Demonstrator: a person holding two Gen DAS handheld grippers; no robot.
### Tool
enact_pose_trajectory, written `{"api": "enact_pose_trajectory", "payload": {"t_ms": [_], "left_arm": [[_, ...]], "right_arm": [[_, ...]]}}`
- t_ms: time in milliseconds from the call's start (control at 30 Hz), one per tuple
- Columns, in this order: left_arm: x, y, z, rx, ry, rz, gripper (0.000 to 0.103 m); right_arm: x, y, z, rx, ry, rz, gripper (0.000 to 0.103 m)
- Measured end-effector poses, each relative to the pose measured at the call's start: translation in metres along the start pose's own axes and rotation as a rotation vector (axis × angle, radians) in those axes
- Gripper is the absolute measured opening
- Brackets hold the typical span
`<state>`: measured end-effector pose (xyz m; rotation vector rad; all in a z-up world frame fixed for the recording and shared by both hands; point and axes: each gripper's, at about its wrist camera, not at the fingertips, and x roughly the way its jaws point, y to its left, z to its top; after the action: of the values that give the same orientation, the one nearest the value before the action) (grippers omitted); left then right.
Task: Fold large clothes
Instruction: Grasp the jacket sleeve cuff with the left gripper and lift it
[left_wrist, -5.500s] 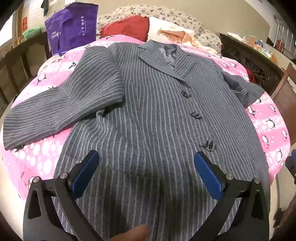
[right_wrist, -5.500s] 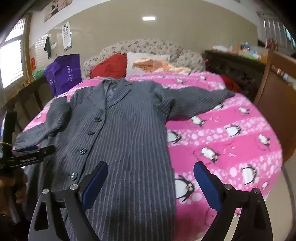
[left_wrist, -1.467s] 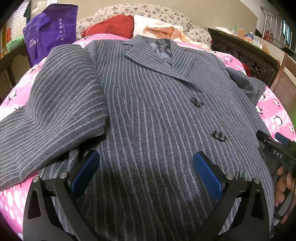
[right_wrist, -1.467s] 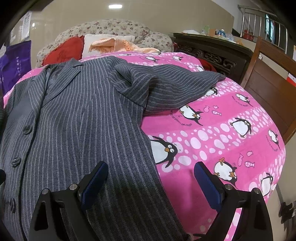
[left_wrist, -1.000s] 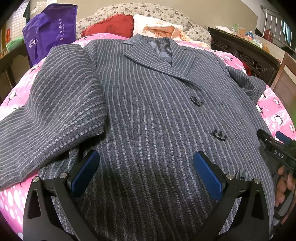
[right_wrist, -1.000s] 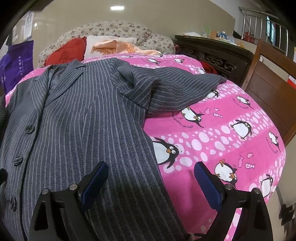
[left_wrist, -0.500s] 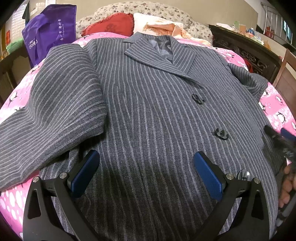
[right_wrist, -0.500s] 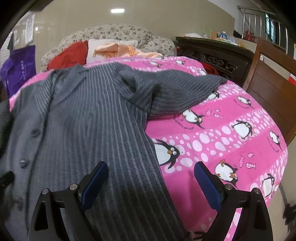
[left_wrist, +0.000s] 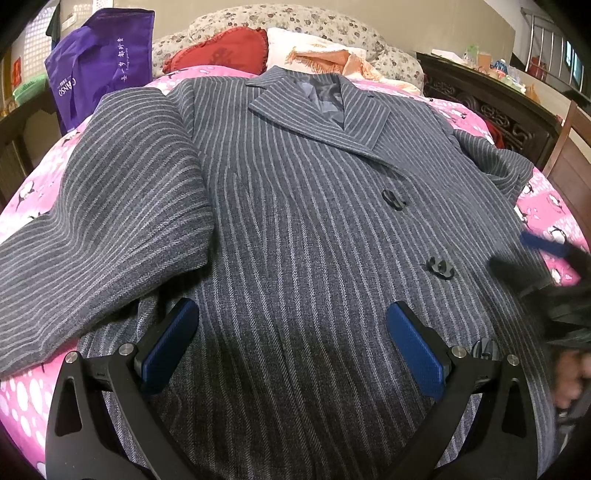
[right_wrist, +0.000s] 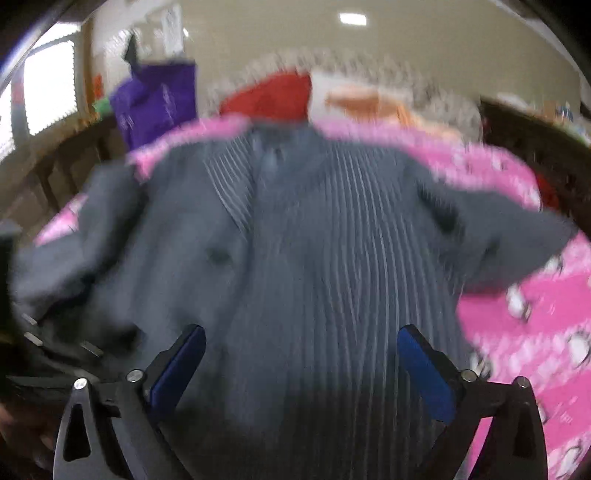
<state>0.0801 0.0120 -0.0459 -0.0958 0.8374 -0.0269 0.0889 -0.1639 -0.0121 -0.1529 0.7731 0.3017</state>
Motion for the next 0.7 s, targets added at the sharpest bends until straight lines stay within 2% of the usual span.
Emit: {"api": "enact_pose_trajectory", "payload": {"t_ms": [33,100,167,300,333,433,533,600,633,667,700], "left_arm": [[0.000,0.000,0.000,-0.002,-0.001,0.000,0.103],[0.000,0.000,0.001,-0.002,0.001,0.001,0.103],[-0.007,0.001,0.002,-0.023,-0.017,-0.003,0.103],[-0.073,0.024,0.007,-0.074,-0.255,-0.021,0.103],[-0.080,0.031,0.006,-0.091,-0.264,-0.014,0.103],[-0.097,0.075,-0.014,-0.216,-0.264,0.004,0.103],[-0.108,0.131,-0.052,-0.416,-0.242,0.050,0.102],[-0.115,0.165,-0.084,-0.576,-0.242,0.049,0.102],[-0.117,0.178,-0.098,-0.639,-0.239,0.040,0.098],[-0.121,0.188,-0.111,-0.683,-0.268,-0.010,0.085],[-0.124,0.192,-0.113,-0.685,-0.288,-0.031,0.084]], "right_arm": [[0.009,-0.003,-0.004,0.008,0.027,-0.008,0.100],[0.014,-0.023,-0.004,0.109,0.040,0.070,0.100],[0.017,-0.031,-0.005,0.144,0.048,0.062,0.100],[0.015,-0.030,-0.008,0.124,0.043,0.046,0.101],[0.014,-0.026,-0.008,0.123,0.039,0.044,0.101],[0.014,-0.026,-0.007,0.125,0.032,0.043,0.101],[0.012,-0.024,-0.006,0.125,0.025,0.042,0.101],[0.012,-0.023,-0.007,0.123,0.023,0.040,0.101],[0.012,-0.023,-0.007,0.123,0.024,0.039,0.101],[0.012,-0.023,-0.007,0.123,0.024,0.040,0.101],[0.012,-0.023,-0.007,0.124,0.023,0.040,0.101]]}}
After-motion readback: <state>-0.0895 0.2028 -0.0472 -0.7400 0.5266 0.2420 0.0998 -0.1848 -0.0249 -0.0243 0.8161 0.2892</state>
